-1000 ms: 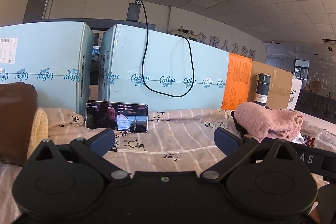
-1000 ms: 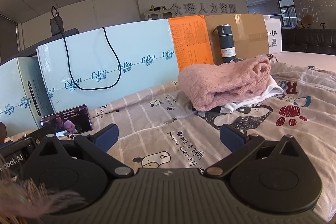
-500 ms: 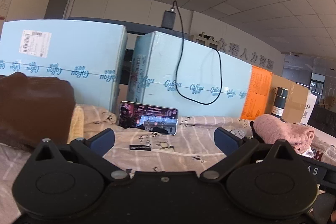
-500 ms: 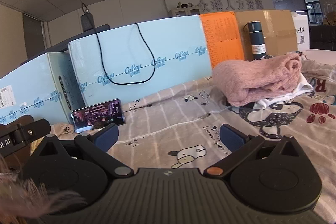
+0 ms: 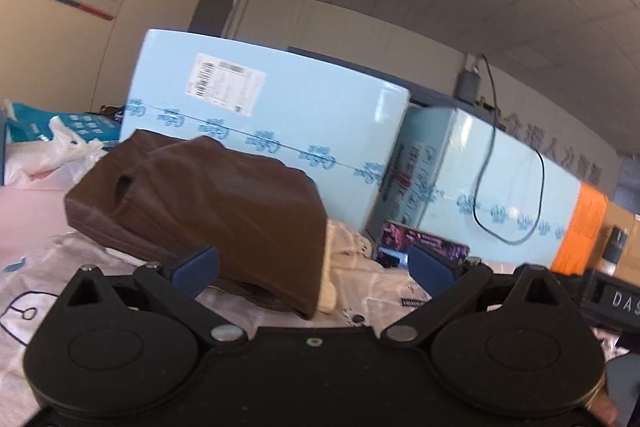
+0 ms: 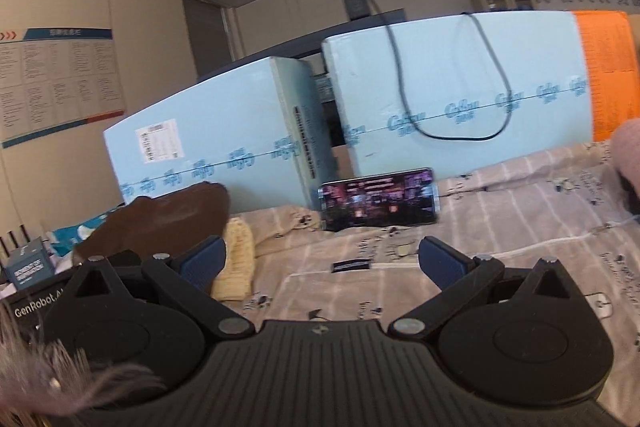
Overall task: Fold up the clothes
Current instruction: 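Reach both grippers to the brown leather jacket on the pile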
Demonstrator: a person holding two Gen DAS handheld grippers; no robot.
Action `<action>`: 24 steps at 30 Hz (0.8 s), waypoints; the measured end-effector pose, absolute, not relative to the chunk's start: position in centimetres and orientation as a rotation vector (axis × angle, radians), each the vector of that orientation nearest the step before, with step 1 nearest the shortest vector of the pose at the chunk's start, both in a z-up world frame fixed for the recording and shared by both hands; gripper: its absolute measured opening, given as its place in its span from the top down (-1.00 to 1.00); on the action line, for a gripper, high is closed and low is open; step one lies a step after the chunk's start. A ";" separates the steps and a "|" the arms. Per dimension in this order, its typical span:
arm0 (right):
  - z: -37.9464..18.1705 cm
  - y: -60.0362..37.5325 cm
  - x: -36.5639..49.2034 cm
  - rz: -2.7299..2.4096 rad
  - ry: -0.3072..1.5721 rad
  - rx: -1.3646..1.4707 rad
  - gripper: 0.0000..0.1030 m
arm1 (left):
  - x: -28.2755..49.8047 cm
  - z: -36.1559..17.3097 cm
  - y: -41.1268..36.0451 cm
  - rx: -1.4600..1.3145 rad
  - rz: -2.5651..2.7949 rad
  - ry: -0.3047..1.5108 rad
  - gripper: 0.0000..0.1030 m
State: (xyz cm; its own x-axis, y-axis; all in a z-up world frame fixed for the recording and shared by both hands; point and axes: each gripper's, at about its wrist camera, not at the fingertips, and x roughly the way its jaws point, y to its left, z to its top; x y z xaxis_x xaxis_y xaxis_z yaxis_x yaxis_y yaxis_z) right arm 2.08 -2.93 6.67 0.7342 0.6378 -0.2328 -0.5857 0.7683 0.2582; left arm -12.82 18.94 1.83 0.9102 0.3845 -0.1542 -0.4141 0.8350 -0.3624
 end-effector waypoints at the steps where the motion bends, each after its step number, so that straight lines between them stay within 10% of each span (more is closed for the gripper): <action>1: 6.9 -2.1 2.5 0.711 0.328 0.169 -1.00 | -13.6 2.0 20.5 -0.452 0.444 0.052 -1.00; 24: 6.7 17.1 17.8 1.062 0.650 0.310 -1.00 | -13.8 -3.5 38.8 -1.208 0.372 -0.078 -1.00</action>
